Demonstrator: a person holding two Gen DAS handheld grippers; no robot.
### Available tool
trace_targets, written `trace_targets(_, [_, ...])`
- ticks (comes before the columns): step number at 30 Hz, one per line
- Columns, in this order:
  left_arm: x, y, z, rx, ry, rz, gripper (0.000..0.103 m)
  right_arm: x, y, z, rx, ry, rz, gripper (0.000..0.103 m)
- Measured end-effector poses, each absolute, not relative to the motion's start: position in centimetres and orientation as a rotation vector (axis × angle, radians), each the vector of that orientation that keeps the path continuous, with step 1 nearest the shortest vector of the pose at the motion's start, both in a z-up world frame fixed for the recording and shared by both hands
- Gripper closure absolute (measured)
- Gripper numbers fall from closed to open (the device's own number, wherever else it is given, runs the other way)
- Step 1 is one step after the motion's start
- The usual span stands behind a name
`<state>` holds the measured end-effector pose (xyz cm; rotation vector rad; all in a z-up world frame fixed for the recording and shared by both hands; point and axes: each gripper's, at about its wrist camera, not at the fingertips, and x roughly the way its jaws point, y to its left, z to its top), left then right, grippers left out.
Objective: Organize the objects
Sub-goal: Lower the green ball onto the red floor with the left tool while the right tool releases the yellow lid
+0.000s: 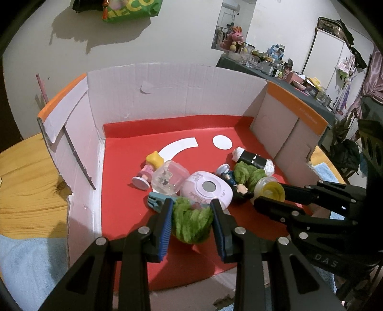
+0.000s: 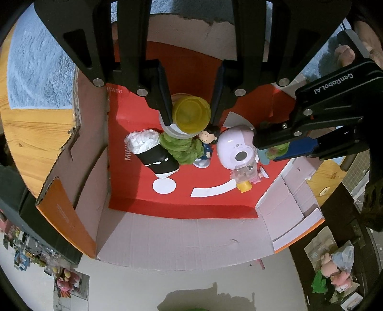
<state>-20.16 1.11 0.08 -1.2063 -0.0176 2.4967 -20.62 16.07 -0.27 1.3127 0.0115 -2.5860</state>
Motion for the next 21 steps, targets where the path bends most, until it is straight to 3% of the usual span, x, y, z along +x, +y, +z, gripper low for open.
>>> trace_targets(21, [-18.9, 0.7, -0.3, -1.235, -0.007, 2.481, 0.070, -19.0, 14.4, -0.2, 1.311, 0.041, -2.504, 0.073])
